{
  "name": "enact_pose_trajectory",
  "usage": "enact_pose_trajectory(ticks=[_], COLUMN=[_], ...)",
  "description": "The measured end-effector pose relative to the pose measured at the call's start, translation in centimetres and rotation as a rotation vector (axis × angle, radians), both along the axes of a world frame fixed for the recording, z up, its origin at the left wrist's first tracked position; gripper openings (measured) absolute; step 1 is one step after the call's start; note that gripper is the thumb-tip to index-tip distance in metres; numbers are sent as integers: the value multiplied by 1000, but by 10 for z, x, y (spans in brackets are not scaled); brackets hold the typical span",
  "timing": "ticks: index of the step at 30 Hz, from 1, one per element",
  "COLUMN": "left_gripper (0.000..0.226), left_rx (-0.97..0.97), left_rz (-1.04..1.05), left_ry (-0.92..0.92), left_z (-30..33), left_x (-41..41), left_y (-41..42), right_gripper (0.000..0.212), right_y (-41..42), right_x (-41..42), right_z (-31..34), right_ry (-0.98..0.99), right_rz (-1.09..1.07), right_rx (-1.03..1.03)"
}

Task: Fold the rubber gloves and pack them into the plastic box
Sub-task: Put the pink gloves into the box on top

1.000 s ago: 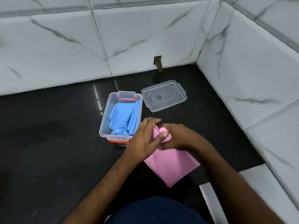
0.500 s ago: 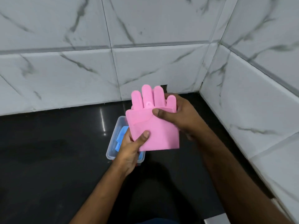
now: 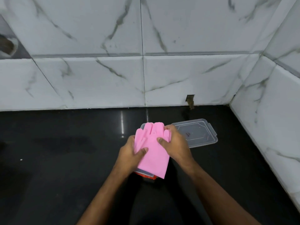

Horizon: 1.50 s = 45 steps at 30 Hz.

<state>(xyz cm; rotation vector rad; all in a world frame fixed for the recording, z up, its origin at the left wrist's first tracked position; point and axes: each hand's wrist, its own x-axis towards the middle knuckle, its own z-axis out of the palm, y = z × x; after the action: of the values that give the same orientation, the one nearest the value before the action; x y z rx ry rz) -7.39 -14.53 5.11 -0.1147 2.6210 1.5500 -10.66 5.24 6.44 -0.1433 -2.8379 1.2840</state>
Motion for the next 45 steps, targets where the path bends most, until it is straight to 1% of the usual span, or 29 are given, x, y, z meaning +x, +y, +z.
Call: enact_pose_trajectory(ticks=[3, 6, 10, 12, 14, 16, 18, 19, 22, 25, 26, 28, 29, 31, 34, 36, 38, 40, 43, 45], left_gripper=[49, 45, 48, 45, 37, 28, 22, 25, 46, 50, 51, 54, 55, 57, 60, 65, 69, 68, 55, 45], left_rx=[-39, -63, -210, -221, -209, -193, -170, -153, -134, -235, -251, -199, -175, -185, -176, -162, -145, -108, -57, 66], left_rz=[9, 51, 14, 32, 106, 200, 257, 262, 215, 161, 152, 156, 156, 157, 186, 167, 147, 141, 107, 61], left_ry=[81, 137, 154, 172, 202, 229, 235, 233, 200, 206, 203, 162, 145, 141, 121, 96, 75, 75, 57, -4], left_z=[2, 0, -3, -3, -2, -1, 3, 5, 6, 4, 3, 5, 6, 8, 9, 8, 8, 8, 9, 8], left_x=[-1, -2, -2, -1, 0, 0, -1, -1, -2, 3, 4, 6, 6, 7, 8, 10, 11, 11, 12, 12], left_y=[2, 2, 7, 9, 10, 9, 7, 6, 0, -4, -5, -6, -7, -8, -11, -14, -16, -17, -20, -24], right_gripper=[43, 45, 55, 58, 61, 66, 71, 71, 76, 84, 83, 79, 76, 68, 44, 27, 17, 15, 15, 15], right_y=[-1, -3, -1, -2, -6, -9, -9, -8, -3, -3, -5, -9, -10, -13, -15, -15, -15, -14, -15, -17], right_x=[-3, -3, -2, -2, -2, 1, 6, 10, 22, 28, 29, 30, 30, 29, 27, 28, 31, 37, 48, 49], right_z=[-5, -8, -13, -14, -13, -11, -7, -5, -1, 1, 1, 1, 0, -1, -1, 1, 2, 3, 0, -1], right_ry=[58, 97, 72, 103, 141, 140, 114, 112, 65, -29, -33, -30, -29, -36, -47, 27, 121, 158, 217, 247], right_rz=[-20, 2, 49, 58, 79, 93, 76, 59, 50, 84, 79, 65, 62, 60, 74, 110, 168, 205, 196, 166], right_rx=[46, 112, 295, 353, 392, 361, 273, 241, 168, 146, 160, 193, 211, 239, 235, 211, 174, 120, 44, 14])
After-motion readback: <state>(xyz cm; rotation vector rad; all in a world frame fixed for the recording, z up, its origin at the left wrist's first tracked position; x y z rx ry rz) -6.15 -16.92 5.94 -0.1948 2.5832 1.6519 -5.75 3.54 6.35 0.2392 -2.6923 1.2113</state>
